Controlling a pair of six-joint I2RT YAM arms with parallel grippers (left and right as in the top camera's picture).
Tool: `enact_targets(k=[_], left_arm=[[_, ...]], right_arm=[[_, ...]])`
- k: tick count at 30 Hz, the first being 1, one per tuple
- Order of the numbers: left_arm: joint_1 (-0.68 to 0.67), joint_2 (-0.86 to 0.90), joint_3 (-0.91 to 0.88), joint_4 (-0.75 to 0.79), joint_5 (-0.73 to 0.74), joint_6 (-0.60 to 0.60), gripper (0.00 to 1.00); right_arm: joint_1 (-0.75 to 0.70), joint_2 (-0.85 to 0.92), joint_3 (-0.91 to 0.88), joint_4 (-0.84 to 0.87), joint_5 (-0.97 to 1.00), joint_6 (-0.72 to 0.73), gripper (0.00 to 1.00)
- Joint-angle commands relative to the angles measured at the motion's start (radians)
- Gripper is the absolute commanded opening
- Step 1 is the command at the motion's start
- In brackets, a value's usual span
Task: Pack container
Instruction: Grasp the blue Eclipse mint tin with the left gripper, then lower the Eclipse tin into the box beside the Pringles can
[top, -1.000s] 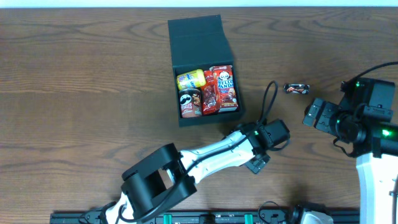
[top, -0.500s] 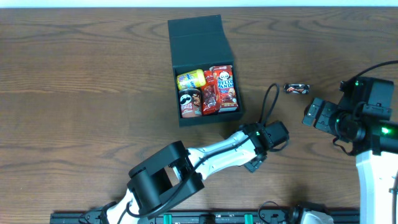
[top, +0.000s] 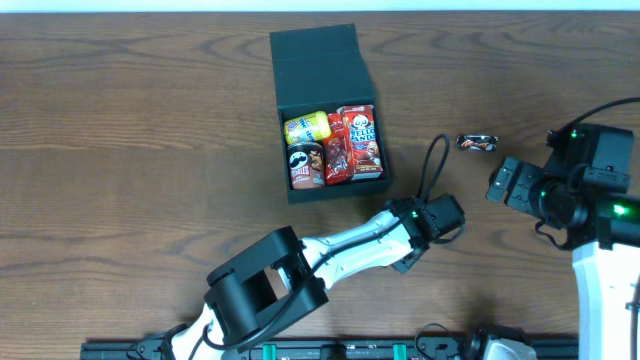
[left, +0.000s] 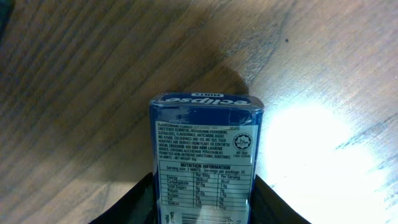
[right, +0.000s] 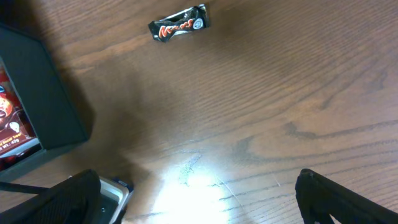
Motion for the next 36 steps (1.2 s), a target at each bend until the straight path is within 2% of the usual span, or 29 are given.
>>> enact_targets(k=[1,3,6,12,20,22,25,27,31,36], left_arm=[[-0.002,0.008,0.017,-0.002,-0.015,-0.005,0.33],[-0.002,0.008,0.017,-0.002,-0.014,-0.005,0.25],[-0.002,0.006,0.018,-0.003,-0.005,-0.005,0.06],[-0.002,-0.05,0.019,-0.018,0.012,-0.013,0.06],[0.001,-0.269,0.019,-0.144,-0.01,-0.045,0.06],[0.003,-0.334,0.019,-0.174,-0.059,-0.085,0.06],[0.031,-0.438,0.019,-0.204,-0.17,-0.209,0.06],[0.081,-0.484,0.019,-0.2,-0.193,-0.267,0.06],[0.245,-0.489,0.019,-0.165,-0.164,-0.309,0.06],[0.493,-0.382,0.039,-0.084,0.062,-0.349,0.06]], right_arm=[[-0.006,0.007,0.0,0.0,-0.002,-0.014,0.99],[-0.006,0.007,0.0,0.0,-0.002,-0.014,0.99],[-0.006,0.007,0.0,0.0,-0.002,-0.014,0.99],[-0.006,0.007,0.0,0.0,-0.002,-0.014,0.99],[-0.006,0.006,0.0,0.0,-0.005,-0.011,0.99],[-0.006,0.006,0.0,0.0,-0.005,-0.01,0.99],[-0.006,0.006,0.0,0.0,-0.005,-0.003,0.99],[-0.006,0.006,0.0,0.0,-0.006,-0.002,0.99],[-0.006,0.006,0.0,0.0,-0.031,-0.003,0.99],[-0.006,0.006,0.0,0.0,-0.031,-0.003,0.99]])
